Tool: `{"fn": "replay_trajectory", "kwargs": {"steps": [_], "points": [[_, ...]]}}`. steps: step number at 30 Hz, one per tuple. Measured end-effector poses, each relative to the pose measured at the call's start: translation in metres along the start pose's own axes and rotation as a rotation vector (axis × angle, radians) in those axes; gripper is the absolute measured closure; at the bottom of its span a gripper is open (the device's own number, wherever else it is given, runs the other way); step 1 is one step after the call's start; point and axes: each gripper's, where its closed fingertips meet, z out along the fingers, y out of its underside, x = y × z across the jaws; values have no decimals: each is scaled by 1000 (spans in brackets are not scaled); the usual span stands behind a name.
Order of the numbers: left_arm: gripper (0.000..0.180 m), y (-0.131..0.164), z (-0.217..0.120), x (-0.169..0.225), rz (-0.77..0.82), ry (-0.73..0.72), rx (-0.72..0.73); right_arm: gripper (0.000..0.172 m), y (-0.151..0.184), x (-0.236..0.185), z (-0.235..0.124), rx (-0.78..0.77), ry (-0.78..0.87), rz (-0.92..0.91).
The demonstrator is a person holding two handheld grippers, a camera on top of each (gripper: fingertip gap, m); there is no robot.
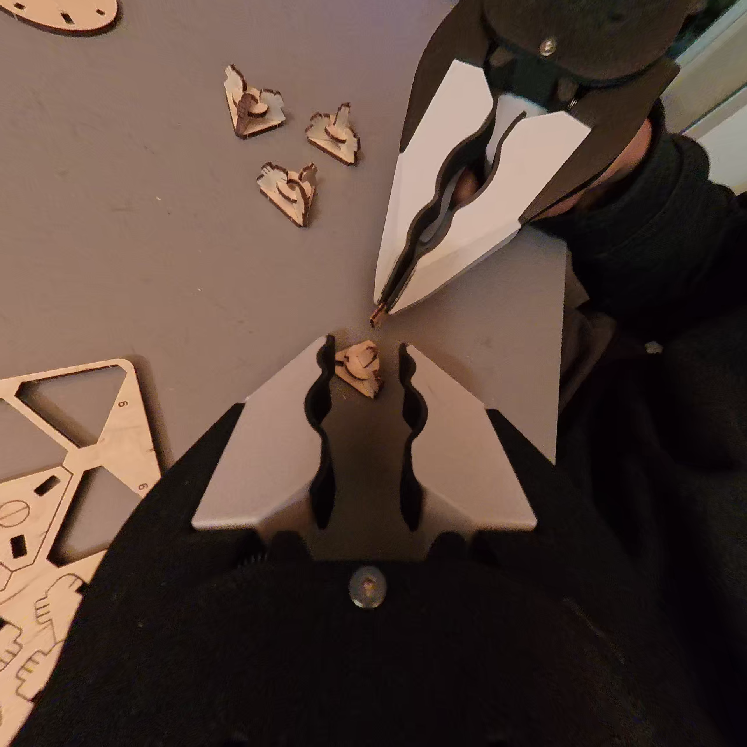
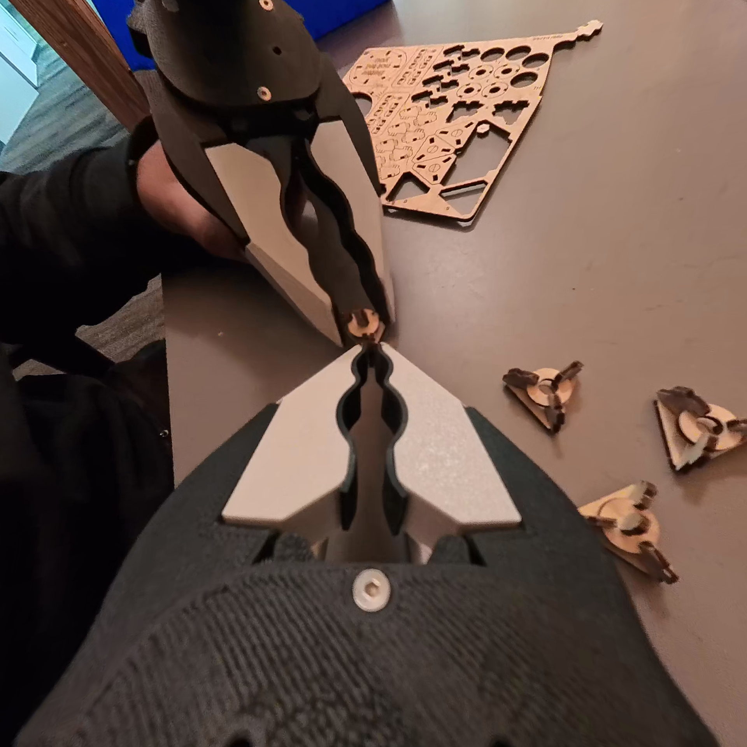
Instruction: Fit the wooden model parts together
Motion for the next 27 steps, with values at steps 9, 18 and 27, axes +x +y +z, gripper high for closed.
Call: {"fn": "replay_trajectory", "kwargs": {"steps": [9,18,27], "points": [[143,-1,-13,4,100,-49,-57,171,-1,2,0,3,-10,28],[155,7,-2,-1,174,-140,-117,171,1,-1,2,-12,-13,0],[166,9,-1,-3,188,-165,-132,171,-3,-10,7,4,-28,-1]]}}
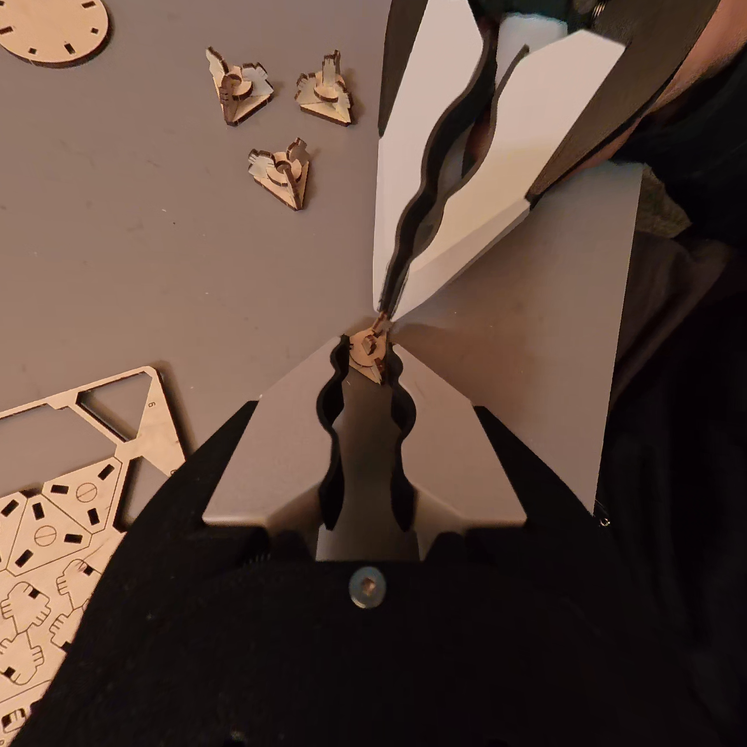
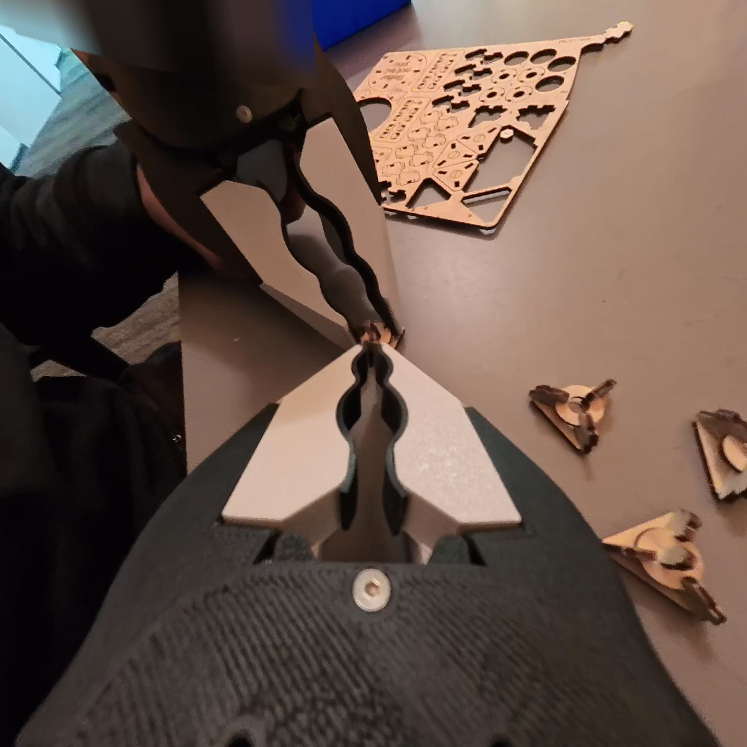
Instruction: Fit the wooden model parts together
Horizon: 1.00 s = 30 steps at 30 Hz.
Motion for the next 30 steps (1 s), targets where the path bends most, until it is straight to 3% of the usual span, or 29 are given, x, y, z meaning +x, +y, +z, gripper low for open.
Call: {"fn": "replay_trajectory", "kwargs": {"steps": [30], "points": [[164,-7,-2,0,-178,152,129,170,0,6,1,-1,9,61]]}}
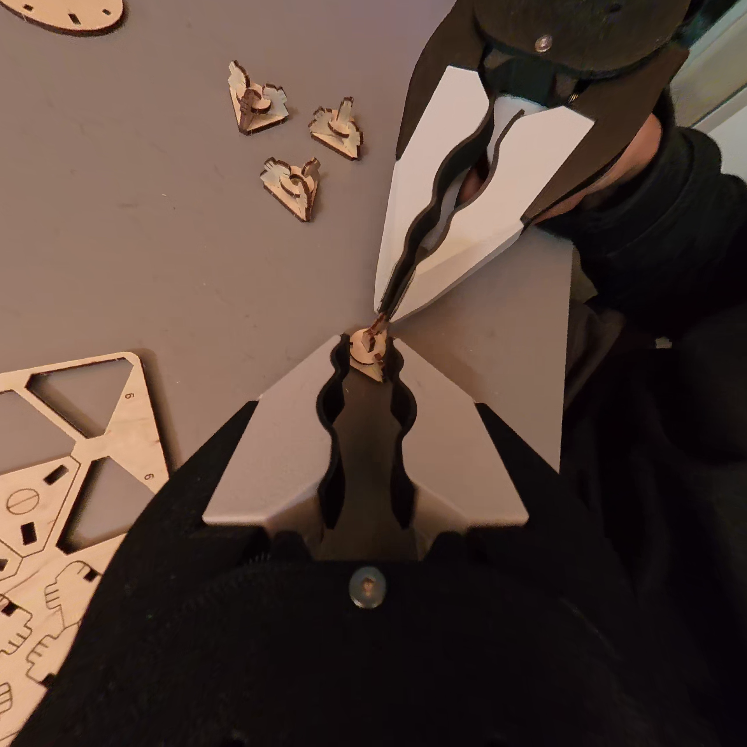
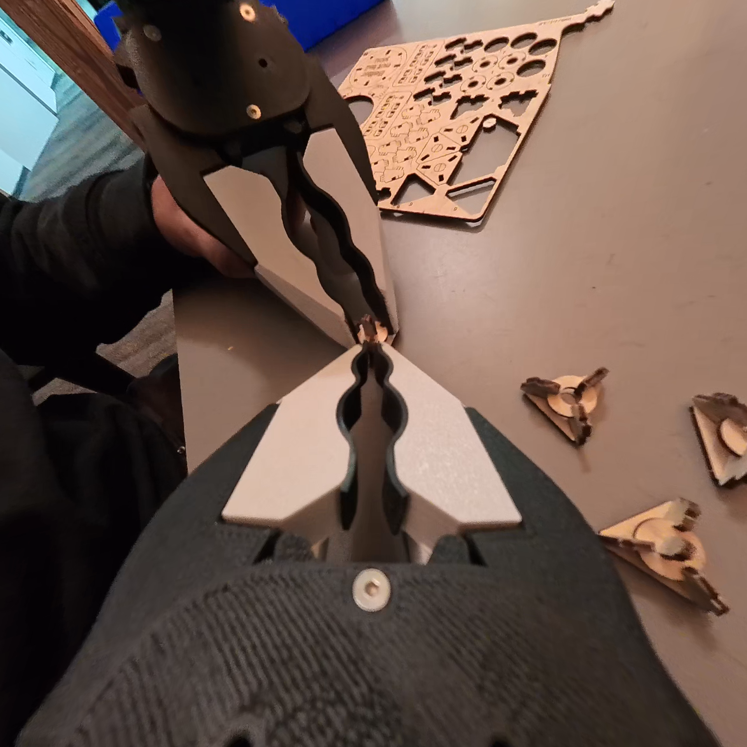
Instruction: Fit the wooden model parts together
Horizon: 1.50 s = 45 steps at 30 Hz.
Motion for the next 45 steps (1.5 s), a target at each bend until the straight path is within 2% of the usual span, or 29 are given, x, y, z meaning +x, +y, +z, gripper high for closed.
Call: {"fn": "replay_trajectory", "kwargs": {"steps": [9,18,29,36,45], "points": [[162,-2,-2,1,-43,37,20,170,-5,1,-1,30,-9,33],[162,-14,-15,6,-207,228,132,171,-21,-3,-10,153,-83,113],[163,-13,-15,2,-262,239,134,171,-24,0,-8,175,-85,187],[163,-4,-5,2,-230,181,58,171,-10,1,-3,95,-127,293],[164,-1,-4,5,-165,135,41,171,-1,-4,-3,28,-155,249]]}}
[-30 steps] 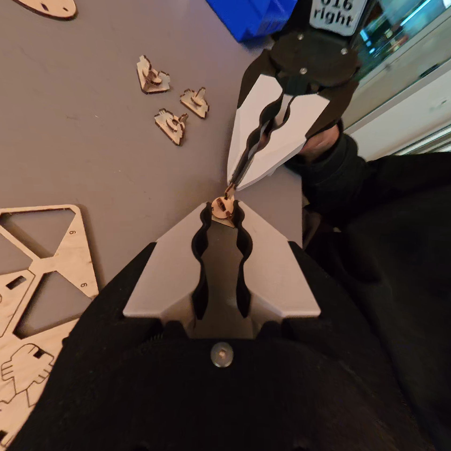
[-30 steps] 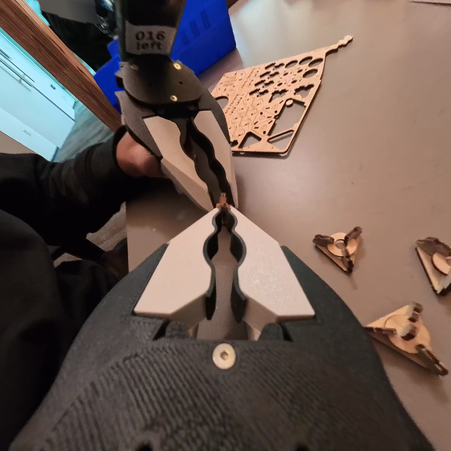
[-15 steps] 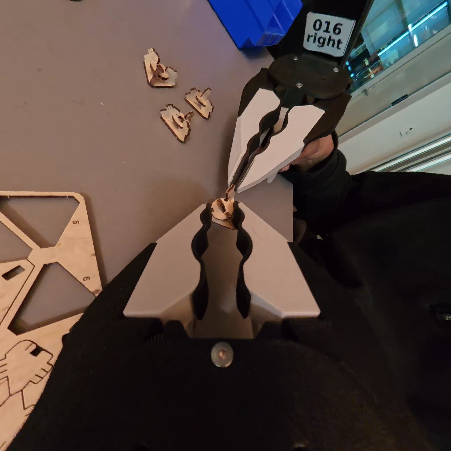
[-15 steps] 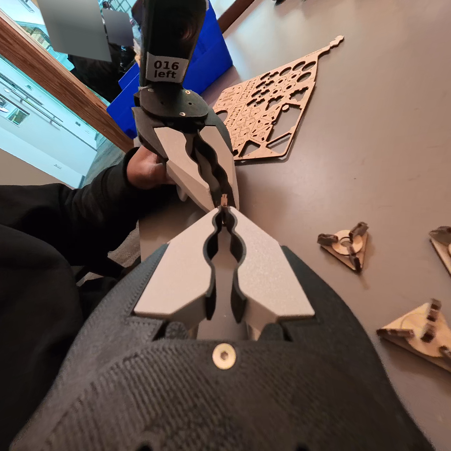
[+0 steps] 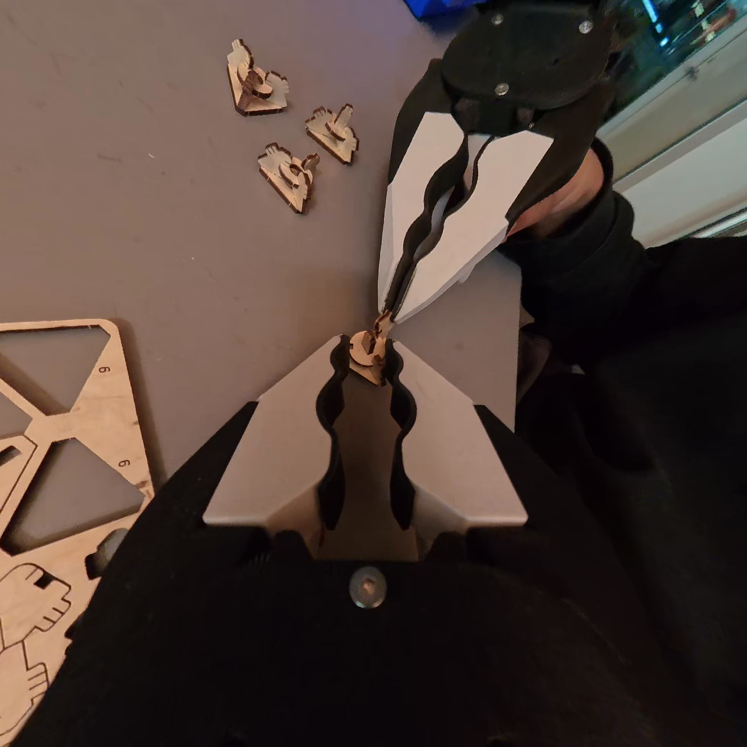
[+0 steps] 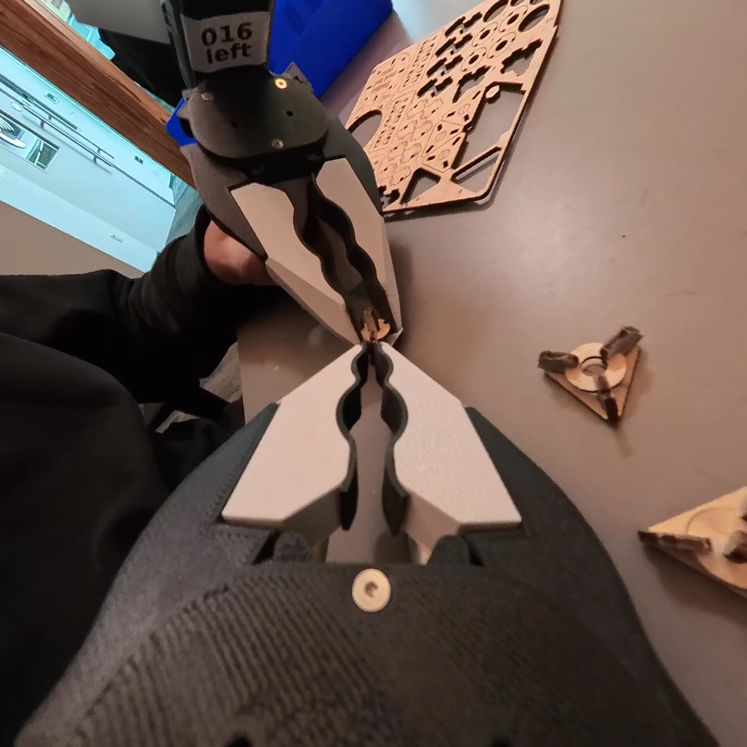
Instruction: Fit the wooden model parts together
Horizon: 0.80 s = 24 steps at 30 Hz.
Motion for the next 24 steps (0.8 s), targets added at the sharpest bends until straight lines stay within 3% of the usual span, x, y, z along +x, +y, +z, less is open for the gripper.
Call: {"fn": "replay_trajectory", "kwargs": {"steps": [9,24], "points": [[164,8,1,-4,157,-132,-56,170,11,1,6,-111,80,-221],[160,10,-4,-1,103,-43,-55,170,10,1,8,-101,155,-319]]}}
